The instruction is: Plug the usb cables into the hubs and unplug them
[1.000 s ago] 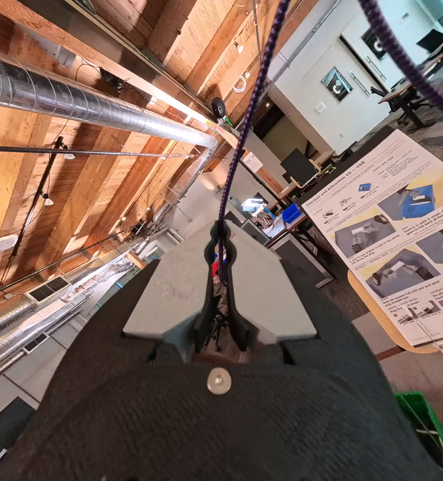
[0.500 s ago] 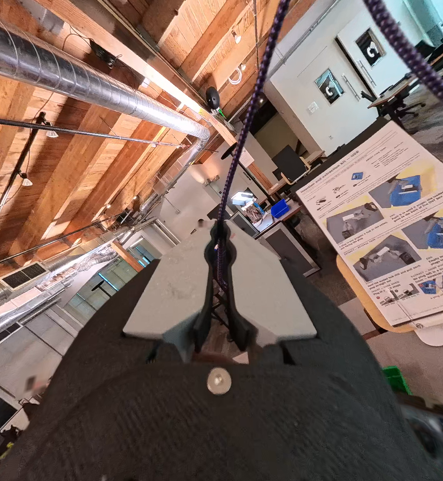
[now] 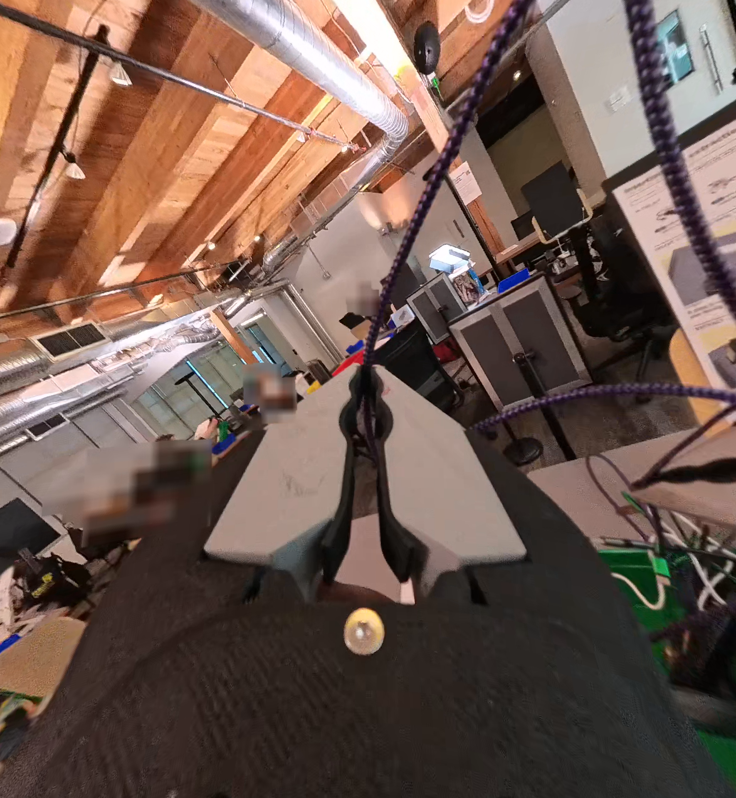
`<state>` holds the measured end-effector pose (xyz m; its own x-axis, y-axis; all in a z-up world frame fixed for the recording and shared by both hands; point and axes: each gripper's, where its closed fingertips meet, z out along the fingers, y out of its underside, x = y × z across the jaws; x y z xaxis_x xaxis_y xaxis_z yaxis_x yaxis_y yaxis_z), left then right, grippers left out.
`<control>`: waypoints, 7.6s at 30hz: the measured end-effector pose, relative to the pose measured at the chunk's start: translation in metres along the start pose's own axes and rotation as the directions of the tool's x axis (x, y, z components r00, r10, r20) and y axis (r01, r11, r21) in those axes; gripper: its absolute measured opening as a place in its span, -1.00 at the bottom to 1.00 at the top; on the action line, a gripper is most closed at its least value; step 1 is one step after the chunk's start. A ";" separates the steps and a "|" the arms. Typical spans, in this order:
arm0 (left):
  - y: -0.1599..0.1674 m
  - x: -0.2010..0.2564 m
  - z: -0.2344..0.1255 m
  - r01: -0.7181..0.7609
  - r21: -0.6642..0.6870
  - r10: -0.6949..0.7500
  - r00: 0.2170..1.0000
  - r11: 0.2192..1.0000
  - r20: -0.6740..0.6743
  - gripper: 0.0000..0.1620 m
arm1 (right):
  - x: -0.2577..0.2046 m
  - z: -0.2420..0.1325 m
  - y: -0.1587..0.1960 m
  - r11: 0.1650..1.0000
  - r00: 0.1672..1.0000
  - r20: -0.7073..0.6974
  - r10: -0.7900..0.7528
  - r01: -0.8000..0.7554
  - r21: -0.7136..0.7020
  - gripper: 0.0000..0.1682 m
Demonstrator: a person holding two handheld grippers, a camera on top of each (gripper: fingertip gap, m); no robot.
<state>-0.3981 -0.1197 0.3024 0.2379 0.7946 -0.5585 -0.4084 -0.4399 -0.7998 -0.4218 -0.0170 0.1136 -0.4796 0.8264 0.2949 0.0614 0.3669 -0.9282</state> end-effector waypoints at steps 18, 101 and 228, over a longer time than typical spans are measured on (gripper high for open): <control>0.183 0.128 -0.003 0.363 -0.118 -0.381 0.859 0.924 -0.341 -1.00 | -0.007 0.002 -0.038 0.999 0.999 0.033 0.001 -0.002 0.052 -0.99; -0.130 0.105 0.085 0.038 0.085 -0.028 0.992 0.996 -0.126 -1.00 | -0.020 -0.123 0.254 0.906 0.897 0.133 0.421 -0.423 -0.015 -0.66; 0.300 0.250 -0.020 -0.723 -0.235 0.379 0.576 0.650 -0.724 -0.08 | -0.005 -0.008 0.331 0.875 0.975 0.075 0.209 -0.152 -0.459 -0.96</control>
<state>-0.4434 -0.0610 -0.0817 0.6204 -0.0117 -0.7842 -0.2302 -0.9586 -0.1678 -0.3921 0.1040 -0.1935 -0.5207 0.8503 0.0766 0.5288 0.3916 -0.7530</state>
